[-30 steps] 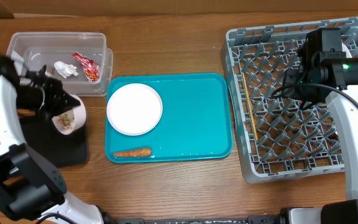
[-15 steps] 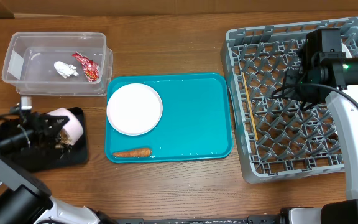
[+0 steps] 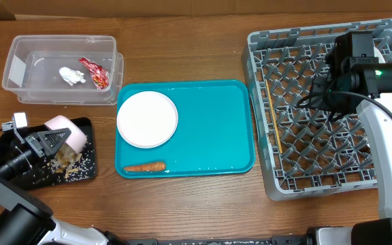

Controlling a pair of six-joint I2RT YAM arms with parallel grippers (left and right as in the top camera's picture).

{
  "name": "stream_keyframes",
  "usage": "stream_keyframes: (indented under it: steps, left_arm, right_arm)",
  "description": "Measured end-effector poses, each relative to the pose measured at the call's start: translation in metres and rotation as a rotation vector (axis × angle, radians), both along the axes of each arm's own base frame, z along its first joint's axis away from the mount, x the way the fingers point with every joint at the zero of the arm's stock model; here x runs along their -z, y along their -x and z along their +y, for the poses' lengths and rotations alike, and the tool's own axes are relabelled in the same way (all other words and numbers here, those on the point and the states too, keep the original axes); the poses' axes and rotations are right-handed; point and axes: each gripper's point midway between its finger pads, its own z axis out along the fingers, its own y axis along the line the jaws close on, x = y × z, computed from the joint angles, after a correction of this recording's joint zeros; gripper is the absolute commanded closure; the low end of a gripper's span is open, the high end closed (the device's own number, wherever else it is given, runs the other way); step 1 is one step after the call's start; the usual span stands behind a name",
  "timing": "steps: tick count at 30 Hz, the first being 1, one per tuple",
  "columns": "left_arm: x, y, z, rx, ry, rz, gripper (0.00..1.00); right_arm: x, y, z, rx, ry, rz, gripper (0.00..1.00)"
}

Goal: Sort waste into correct bins and load items into the dishwasher

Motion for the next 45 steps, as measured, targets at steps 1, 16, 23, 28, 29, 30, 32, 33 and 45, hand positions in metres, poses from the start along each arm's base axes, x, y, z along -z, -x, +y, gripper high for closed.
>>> stream_keyframes:
  steps: [1,16,23,28,29,30,32,33,45]
  left_arm:
    - [-0.001,0.000,0.000,0.003,-0.005,-0.012,0.96]
    - [-0.016,-0.016,0.010,-0.039,0.000,-0.158,0.96]
    - [-0.012,-0.018,0.013,-0.053,0.015,-0.126,0.96]
    - [-0.018,-0.014,0.009,-0.059,0.065,-0.117,0.96]
    - [-0.017,-0.016,0.010,-0.057,0.045,-0.131,0.96]
    - [-0.016,-0.016,0.011,-0.056,0.039,-0.130,0.96]
    - [-0.013,-0.018,0.014,-0.056,0.017,-0.130,0.96]
    - [-0.012,-0.018,0.015,-0.058,0.014,-0.127,0.96]
    - [-0.022,-0.028,-0.022,0.032,0.105,-0.024,0.96]
  right_arm:
    - [0.000,0.001,0.000,0.000,0.000,0.002,0.53]
    - [0.003,0.008,0.000,0.000,0.001,0.035,0.53]
    - [0.003,0.009,0.000,0.000,0.001,0.039,0.53]
    - [0.003,0.009,0.000,0.000,0.000,0.038,0.53]
    - [0.003,0.009,0.000,0.001,0.001,0.039,0.53]
    - [0.003,0.009,0.000,0.000,0.001,0.039,0.53]
    - [0.003,0.009,0.000,0.000,0.001,0.038,0.53]
    - [0.003,0.009,0.000,0.000,0.001,0.039,0.53]
    - [0.003,0.009,0.000,0.000,0.001,0.039,0.53]
